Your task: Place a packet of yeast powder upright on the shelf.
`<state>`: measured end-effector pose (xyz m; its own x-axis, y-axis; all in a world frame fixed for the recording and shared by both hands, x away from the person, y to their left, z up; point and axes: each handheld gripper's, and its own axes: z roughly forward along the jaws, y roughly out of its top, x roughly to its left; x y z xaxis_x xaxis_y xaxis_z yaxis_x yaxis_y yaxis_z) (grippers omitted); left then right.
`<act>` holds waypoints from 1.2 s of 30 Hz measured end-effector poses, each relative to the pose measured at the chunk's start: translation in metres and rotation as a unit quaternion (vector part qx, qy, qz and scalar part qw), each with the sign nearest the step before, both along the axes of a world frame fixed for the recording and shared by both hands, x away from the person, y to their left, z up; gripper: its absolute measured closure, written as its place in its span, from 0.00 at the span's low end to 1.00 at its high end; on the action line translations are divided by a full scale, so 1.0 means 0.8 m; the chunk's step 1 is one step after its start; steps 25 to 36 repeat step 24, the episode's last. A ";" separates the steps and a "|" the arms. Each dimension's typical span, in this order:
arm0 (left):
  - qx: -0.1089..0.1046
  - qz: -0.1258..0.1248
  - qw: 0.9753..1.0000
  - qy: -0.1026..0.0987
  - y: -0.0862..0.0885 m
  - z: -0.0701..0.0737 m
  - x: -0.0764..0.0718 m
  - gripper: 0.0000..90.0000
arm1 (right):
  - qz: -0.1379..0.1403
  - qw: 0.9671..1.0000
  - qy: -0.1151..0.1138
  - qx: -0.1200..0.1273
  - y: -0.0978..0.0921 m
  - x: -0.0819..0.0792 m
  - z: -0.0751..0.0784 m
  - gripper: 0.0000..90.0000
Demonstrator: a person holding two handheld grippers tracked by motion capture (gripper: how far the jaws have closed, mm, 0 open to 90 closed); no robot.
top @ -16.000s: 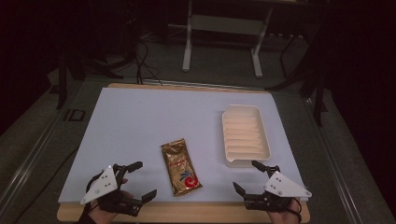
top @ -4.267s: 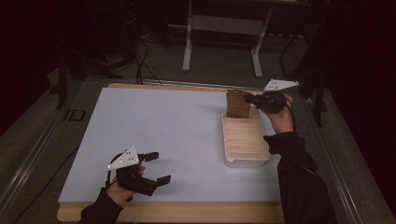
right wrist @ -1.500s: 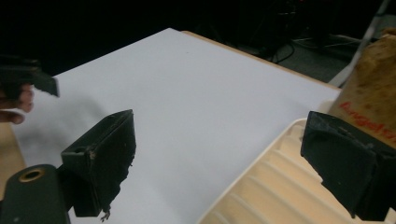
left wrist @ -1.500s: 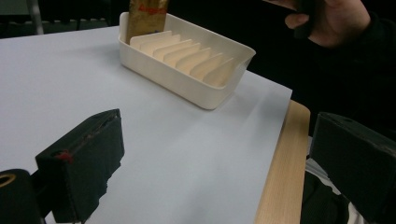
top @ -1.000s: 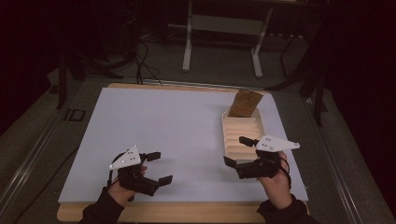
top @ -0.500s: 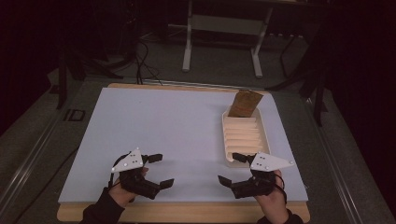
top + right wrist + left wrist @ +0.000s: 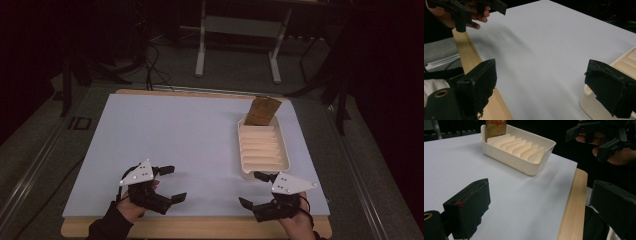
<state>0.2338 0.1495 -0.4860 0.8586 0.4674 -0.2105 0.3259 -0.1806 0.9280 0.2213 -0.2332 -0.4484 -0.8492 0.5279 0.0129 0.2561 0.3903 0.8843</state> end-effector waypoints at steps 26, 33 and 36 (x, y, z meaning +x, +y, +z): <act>0.015 -0.008 1.000 -0.005 -0.005 -0.004 -0.003 0.04 | 0.019 1.000 0.003 -0.018 -0.003 0.005 -0.029 0.12; 0.015 -0.008 1.000 -0.005 -0.005 -0.004 -0.003 0.04 | 0.019 1.000 0.003 -0.018 -0.003 0.005 -0.029 0.12; 0.015 -0.008 1.000 -0.005 -0.005 -0.004 -0.003 0.04 | 0.019 1.000 0.003 -0.018 -0.003 0.005 -0.029 0.12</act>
